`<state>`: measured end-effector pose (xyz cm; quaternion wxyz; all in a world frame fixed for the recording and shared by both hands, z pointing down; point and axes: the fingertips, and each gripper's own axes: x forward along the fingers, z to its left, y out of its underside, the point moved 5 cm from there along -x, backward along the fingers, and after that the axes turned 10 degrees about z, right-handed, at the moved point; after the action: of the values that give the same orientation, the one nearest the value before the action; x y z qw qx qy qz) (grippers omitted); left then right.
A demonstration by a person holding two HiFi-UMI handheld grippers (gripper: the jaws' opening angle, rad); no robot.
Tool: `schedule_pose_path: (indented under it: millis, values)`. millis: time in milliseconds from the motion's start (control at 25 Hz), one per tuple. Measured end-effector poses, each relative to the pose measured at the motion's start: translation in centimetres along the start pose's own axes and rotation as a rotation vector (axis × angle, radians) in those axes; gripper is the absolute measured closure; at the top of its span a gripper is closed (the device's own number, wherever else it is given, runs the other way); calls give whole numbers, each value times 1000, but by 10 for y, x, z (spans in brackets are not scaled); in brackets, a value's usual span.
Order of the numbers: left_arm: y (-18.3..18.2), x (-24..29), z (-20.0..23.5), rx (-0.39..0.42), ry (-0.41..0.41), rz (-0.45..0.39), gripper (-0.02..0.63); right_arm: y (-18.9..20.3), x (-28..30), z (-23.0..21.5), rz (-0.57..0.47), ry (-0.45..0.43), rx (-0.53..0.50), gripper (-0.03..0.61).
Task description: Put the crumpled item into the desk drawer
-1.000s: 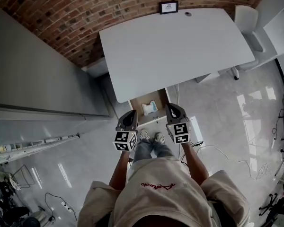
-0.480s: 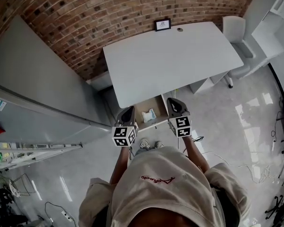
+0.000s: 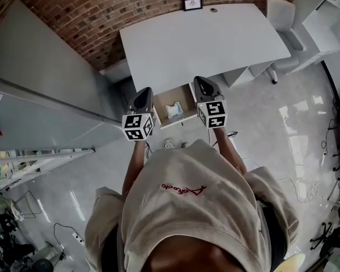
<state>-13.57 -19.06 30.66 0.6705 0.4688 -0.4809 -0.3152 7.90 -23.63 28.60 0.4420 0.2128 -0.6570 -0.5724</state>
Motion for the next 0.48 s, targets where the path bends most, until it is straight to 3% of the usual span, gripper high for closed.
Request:
schedule_pose_path:
  millis: [480]
  values:
    - [-6, -4, 15, -13, -15, -15, 604, -2, 6, 12, 9, -14, -12, 566]
